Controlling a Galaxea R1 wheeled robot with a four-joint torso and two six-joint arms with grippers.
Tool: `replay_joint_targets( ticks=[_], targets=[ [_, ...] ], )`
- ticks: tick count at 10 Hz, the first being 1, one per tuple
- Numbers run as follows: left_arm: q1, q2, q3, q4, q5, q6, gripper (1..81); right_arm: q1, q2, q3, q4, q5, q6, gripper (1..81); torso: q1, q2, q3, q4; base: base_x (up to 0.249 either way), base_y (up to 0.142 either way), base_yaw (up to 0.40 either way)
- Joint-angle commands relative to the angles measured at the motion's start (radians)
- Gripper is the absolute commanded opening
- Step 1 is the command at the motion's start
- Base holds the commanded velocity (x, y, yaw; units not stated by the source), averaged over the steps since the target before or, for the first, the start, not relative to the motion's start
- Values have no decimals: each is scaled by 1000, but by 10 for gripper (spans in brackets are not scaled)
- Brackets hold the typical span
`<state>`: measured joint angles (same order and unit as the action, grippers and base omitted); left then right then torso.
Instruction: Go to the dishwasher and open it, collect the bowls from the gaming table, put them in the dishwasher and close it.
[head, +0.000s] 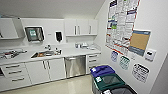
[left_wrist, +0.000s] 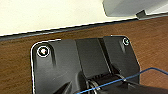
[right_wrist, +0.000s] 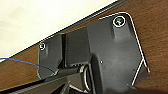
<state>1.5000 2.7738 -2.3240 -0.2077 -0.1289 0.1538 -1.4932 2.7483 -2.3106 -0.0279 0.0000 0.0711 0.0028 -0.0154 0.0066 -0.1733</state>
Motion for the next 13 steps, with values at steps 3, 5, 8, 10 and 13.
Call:
replay_joint_targets(
  ticks=[3, 5, 8, 10, 13],
  targets=[
    [-50, -16, 8, 10, 54, 1, 811, 55, -11, 7, -4, -57, -5, 811, -1, -1, 0, 0, 102, 81, 0],
    [-50, -17, 8, 8, 54, -2, 811, 56, -11, 7, -6, -57, -5, 811, -1, 0, 0, 0, 97, 84, 0],
    [-50, -19, 8, 7, 54, -2, 811, 58, -8, 7, -10, -57, -5, 811, -1, 0, 0, 0, 97, 51, 0],
    [-51, -19, 8, 7, 54, -2, 811, 57, -8, 5, -10, -57, -7, 811, -1, 0, 0, 0, 97, 0, 0],
    [-50, -19, 8, 5, 54, -2, 811, 56, -8, 5, -10, -57, -7, 811, -1, 0, 0, 0, 95, 0, 0]
  ],
)
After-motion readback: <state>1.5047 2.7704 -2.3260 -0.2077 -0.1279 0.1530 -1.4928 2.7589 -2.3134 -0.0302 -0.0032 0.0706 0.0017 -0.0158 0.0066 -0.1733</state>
